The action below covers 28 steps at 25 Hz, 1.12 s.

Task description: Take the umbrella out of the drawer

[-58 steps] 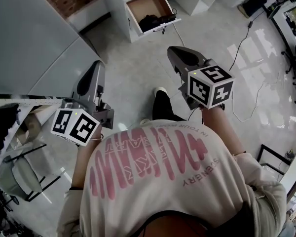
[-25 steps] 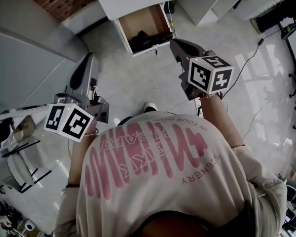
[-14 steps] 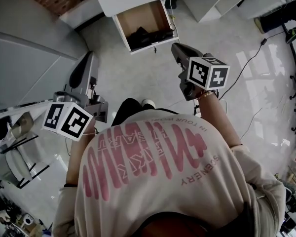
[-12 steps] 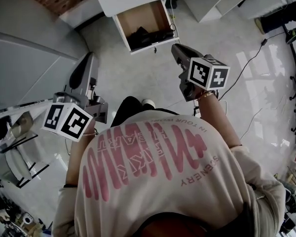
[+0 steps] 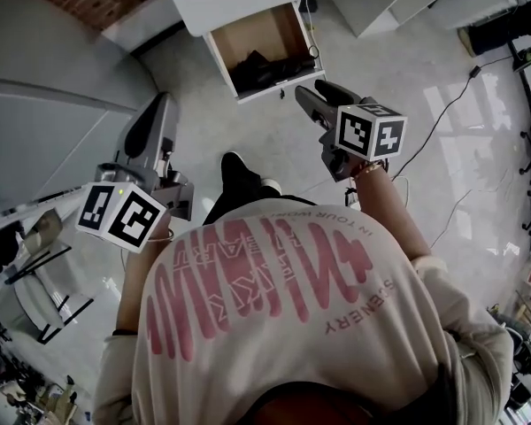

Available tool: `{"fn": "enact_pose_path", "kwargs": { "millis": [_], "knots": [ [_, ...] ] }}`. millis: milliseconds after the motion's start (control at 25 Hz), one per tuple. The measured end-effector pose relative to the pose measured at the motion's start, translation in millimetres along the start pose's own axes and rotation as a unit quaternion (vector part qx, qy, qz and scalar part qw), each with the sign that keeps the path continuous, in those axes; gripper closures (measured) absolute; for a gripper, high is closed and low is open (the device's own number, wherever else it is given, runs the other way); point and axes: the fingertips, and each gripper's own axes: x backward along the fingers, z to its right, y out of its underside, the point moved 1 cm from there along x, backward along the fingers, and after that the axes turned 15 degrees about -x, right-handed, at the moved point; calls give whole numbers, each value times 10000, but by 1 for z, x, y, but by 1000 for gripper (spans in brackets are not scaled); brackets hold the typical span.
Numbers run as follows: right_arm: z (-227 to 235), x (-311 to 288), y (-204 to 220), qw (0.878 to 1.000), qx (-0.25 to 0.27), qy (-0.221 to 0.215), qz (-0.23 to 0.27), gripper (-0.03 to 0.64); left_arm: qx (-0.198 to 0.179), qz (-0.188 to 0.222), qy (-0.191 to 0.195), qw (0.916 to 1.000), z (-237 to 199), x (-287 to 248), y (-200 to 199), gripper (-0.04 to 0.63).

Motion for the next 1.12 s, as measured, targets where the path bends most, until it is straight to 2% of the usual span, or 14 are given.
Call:
{"fn": "enact_pose_path", "kwargs": {
  "millis": [200, 440, 680, 800, 1120],
  "knots": [
    [2, -23, -5, 9996, 176, 178, -138, 390, 50, -67, 131, 9999, -24, -18, -5, 594],
    [2, -59, -7, 9992, 30, 245, -312, 385, 129, -191, 164, 9996, -63, -34, -5, 594],
    [-3, -95, -15, 9985, -187, 336, -382, 339, 199, -258, 267, 9991, -104, -51, -14, 594],
    [4, -107, -14, 9975, -290, 506, -395, 336, 239, -322, 341, 9986, -121, -63, -13, 594],
    [9, -120, -16, 9917, -453, 1003, -660, 328, 252, -416, 487, 9976, -141, -80, -43, 594]
  ]
}}
